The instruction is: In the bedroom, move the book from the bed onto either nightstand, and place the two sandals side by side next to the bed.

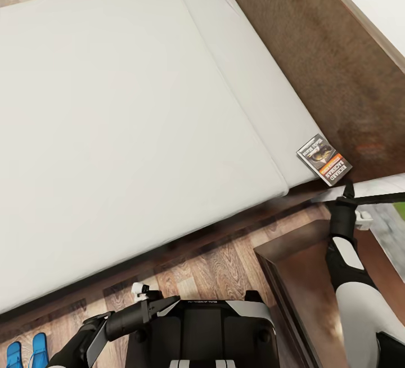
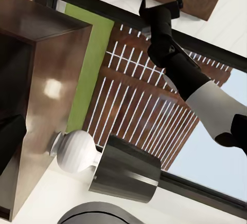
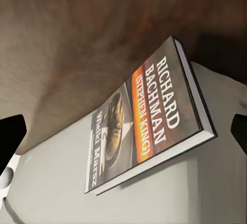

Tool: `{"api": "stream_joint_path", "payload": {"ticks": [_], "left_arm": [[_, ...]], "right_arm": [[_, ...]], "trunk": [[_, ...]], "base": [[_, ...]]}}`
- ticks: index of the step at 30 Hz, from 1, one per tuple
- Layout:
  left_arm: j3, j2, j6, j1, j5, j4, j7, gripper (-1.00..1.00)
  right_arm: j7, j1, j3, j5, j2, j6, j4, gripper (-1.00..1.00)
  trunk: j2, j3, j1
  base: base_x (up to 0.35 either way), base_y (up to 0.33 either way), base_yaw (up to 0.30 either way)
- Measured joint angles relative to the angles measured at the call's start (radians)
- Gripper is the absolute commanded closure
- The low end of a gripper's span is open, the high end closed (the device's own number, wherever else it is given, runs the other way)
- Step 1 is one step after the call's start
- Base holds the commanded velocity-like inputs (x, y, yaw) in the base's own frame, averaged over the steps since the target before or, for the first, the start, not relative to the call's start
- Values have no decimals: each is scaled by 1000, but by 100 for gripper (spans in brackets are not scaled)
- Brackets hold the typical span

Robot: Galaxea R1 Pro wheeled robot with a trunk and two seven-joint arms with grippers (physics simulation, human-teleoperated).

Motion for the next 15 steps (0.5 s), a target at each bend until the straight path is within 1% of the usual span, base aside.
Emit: {"api": "stream_joint_path", "payload": {"ticks": [7, 15], "left_arm": [[0, 0, 0, 0, 0, 0, 0, -100], [0, 0, 0, 0, 0, 0, 0, -100]], "right_arm": [[0, 0, -1, 0, -6, 0, 0, -100], [0, 0, -1, 0, -6, 0, 1, -100]], "trunk": [[0, 0, 0], [-56, -25, 31]], "base": [[0, 0, 0], [0, 0, 0]]}}
